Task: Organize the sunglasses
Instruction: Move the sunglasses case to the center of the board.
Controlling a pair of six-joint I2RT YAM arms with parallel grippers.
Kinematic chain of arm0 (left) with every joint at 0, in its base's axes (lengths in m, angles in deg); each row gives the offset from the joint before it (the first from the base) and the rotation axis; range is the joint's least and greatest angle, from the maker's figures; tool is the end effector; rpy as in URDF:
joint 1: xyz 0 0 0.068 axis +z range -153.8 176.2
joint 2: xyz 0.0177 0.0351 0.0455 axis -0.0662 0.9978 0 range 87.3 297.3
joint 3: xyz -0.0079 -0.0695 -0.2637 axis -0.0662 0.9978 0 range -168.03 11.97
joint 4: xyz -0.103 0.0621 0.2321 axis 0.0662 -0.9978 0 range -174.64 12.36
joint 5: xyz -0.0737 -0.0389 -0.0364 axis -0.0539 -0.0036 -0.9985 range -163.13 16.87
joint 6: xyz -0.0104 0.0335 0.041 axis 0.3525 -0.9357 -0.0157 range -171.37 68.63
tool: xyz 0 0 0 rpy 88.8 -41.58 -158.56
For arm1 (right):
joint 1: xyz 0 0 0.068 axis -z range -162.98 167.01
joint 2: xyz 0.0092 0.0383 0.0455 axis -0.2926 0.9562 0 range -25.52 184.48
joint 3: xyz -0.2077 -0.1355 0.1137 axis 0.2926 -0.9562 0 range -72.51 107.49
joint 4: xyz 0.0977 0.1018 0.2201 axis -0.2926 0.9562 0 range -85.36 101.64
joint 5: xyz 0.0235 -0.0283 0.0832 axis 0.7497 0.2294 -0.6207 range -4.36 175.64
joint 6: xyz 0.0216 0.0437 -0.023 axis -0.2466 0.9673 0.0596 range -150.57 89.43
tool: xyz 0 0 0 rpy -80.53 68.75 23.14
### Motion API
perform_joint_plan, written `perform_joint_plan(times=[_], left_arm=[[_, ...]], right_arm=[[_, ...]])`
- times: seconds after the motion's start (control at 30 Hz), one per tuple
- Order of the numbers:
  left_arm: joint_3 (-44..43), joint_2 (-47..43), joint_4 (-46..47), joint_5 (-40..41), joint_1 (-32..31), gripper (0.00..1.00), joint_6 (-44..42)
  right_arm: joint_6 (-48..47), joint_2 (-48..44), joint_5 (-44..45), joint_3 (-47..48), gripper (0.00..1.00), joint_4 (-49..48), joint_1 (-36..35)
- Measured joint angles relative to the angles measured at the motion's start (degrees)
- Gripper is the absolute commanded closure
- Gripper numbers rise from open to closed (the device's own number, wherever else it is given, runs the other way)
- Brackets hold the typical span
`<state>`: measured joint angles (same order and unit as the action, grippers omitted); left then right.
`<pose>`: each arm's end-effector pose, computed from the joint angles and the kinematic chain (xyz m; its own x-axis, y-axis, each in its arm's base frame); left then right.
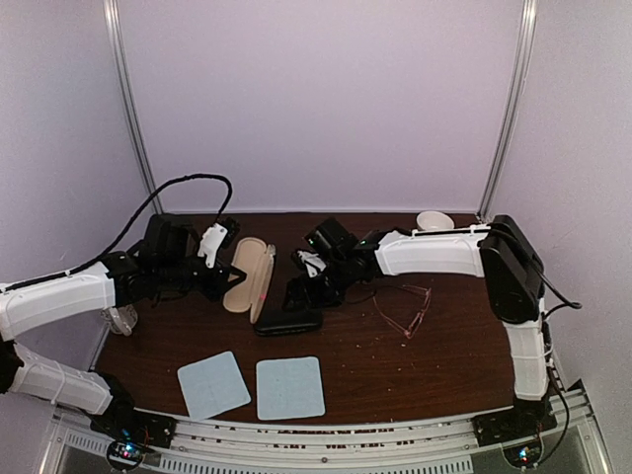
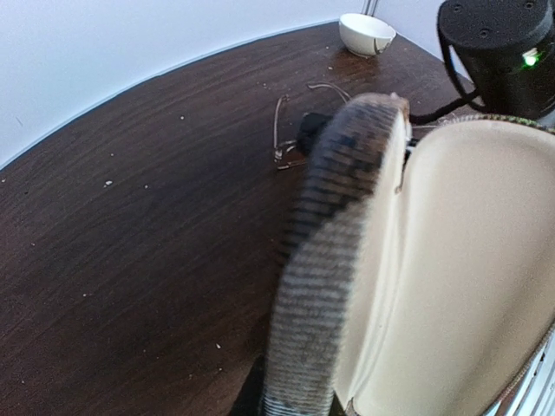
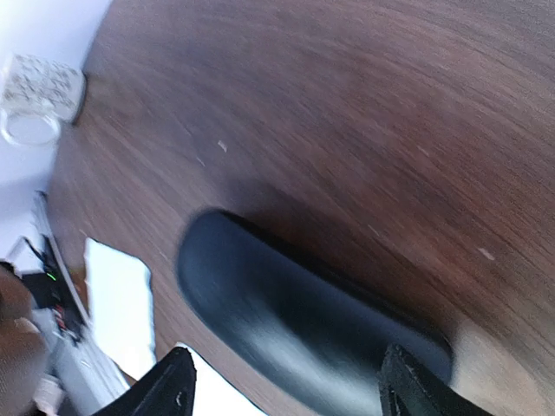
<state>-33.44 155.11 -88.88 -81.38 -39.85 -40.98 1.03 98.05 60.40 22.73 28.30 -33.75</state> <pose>0.2076 -0.1577 0.2595 -0.5632 0.1891 -0.8044 0.5871 0.7766 -0.2284 0.2891 0.3779 0.1864 -0.8785 -0.3266 -0.3485 -0.4771 0.6338 0.6088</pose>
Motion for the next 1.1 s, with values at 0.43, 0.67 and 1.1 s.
perform_joint_plan(times=[0.43,0.67,1.1], left_arm=[[0.0,0.13,-0.87,0.13,0.0,1.0,0.0],[0.0,0.79,-1.07,0.09,0.0,1.0,0.02],[0.0,0.94,-1.11,-0.52,0.0,1.0,0.04]], right_arm=[[-10.45,-13.75,6.97,-18.16,0.27,3.72,0.0],[-8.46,-13.75,6.82,-20.41,0.37,1.55,-1.55],[-8.87,-8.66,6.95,-15.28,0.46,2.21,-5.64]])
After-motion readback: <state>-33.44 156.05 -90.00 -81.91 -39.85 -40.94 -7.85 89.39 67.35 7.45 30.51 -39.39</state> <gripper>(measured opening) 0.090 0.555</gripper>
